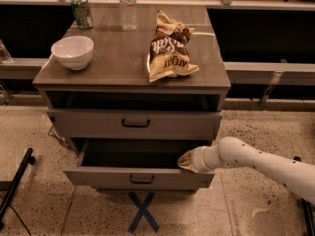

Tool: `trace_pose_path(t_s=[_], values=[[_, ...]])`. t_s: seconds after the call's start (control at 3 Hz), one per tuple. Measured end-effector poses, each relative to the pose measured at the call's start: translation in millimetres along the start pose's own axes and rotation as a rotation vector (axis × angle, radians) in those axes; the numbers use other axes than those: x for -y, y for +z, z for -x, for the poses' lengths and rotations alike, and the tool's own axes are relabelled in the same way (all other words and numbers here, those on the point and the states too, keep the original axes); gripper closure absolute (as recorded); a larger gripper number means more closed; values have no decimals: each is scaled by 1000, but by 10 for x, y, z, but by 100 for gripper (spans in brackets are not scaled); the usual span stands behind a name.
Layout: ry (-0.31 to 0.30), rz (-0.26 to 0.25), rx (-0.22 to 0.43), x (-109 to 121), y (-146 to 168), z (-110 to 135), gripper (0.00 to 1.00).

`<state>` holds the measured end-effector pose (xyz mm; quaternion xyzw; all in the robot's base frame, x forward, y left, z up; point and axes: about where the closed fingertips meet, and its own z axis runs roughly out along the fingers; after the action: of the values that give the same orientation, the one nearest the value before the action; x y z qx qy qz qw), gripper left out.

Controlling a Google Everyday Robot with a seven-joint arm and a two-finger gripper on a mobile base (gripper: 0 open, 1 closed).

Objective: Open middle drawer

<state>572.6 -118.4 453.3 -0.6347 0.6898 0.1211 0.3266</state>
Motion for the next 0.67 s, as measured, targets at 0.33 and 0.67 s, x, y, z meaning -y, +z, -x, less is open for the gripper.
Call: trace_pose_path(t_s=[0.33,0.67], values=[[11,16,-12,-23,29,-49,100],[35,29,-21,-103,-16,-136,100]])
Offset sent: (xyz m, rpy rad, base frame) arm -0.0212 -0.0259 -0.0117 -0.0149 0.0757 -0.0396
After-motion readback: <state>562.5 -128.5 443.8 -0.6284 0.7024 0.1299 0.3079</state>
